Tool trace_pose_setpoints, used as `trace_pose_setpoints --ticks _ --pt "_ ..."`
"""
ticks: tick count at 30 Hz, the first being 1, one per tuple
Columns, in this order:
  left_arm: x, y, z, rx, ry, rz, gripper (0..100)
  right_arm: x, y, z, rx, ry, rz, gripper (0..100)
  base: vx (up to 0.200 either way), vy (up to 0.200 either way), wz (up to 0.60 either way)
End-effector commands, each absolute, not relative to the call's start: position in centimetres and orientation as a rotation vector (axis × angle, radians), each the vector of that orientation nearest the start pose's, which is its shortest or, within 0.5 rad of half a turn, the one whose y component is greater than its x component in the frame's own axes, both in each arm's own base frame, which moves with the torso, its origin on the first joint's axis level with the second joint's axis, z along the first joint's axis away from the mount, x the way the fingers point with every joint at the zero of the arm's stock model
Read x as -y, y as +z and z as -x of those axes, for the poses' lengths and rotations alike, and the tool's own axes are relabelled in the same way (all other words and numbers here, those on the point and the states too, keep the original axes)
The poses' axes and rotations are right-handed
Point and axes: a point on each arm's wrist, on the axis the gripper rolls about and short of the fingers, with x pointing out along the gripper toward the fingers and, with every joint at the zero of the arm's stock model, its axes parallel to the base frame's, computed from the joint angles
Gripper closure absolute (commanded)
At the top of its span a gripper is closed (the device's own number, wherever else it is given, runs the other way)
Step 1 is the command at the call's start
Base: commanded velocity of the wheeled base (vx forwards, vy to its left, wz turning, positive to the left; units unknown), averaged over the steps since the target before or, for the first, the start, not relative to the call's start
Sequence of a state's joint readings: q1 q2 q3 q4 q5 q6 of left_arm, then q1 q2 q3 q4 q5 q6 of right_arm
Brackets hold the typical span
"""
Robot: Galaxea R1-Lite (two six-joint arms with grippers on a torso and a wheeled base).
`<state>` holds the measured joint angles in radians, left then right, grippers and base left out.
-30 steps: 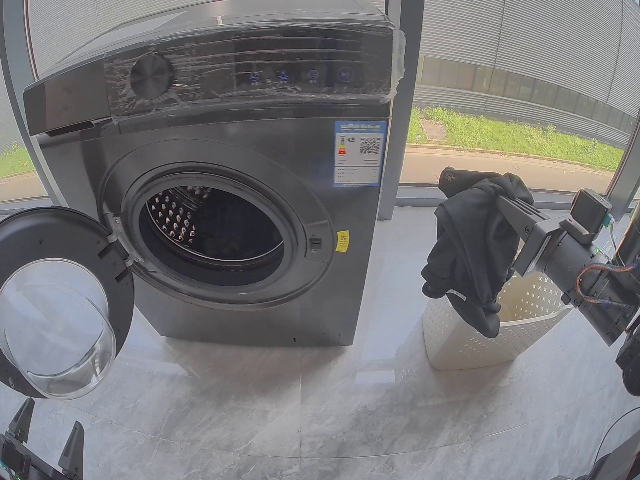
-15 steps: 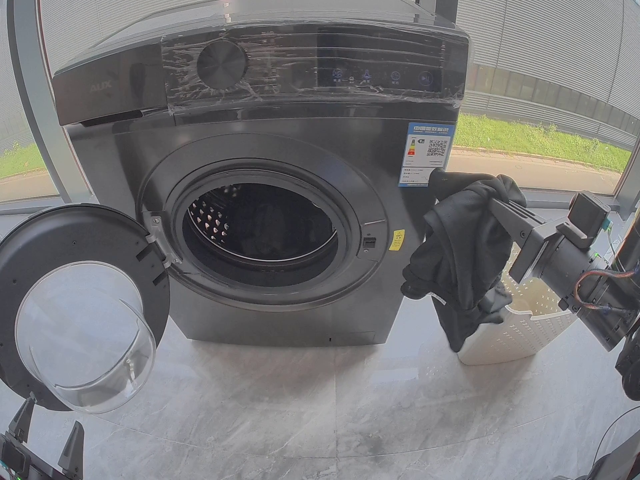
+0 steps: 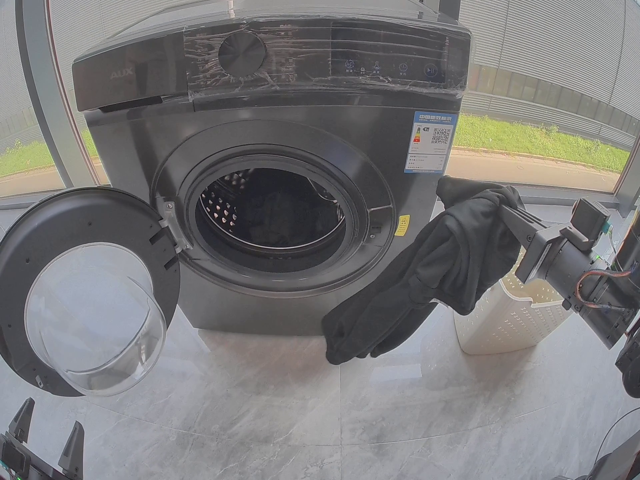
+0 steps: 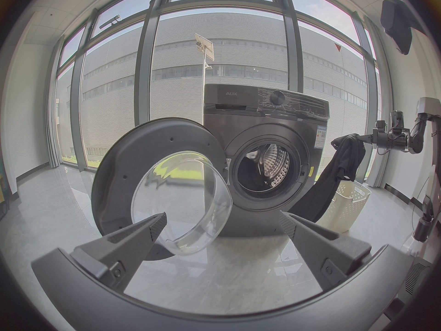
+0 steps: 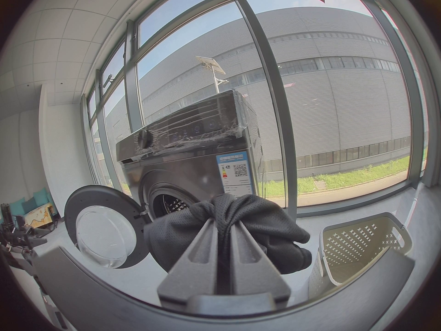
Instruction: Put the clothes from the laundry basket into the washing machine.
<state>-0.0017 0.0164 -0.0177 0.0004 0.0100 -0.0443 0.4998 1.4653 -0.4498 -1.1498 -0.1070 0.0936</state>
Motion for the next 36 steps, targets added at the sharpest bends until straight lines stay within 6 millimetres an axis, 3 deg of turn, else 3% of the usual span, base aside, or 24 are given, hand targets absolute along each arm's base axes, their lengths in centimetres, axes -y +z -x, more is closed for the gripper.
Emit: trace_pose_setpoints --ticks 1,8,26,36 --pt "0.0 7.6 2.3 0.003 0.009 0.045 0 -10.5 20.4 -20.0 0.113 0.393 -0.133 100 0.000 0.000 0.00" --pt "0.0 7.6 2.3 0.002 0.009 0.044 0 -10.7 19.9 -20.1 0.095 0.400 -0.128 100 0.000 0.000 0.00" --pt "0.0 7.6 2.3 0.002 0.011 0.044 0 -11.3 19.5 -20.1 0.080 0.421 -0.126 100 0.000 0.200 0.00" --pt "0.0 7.6 2.3 0.002 0.011 0.044 0 -12.1 19.2 -19.9 0.063 0.455 -0.137 100 0.000 0.000 0.00"
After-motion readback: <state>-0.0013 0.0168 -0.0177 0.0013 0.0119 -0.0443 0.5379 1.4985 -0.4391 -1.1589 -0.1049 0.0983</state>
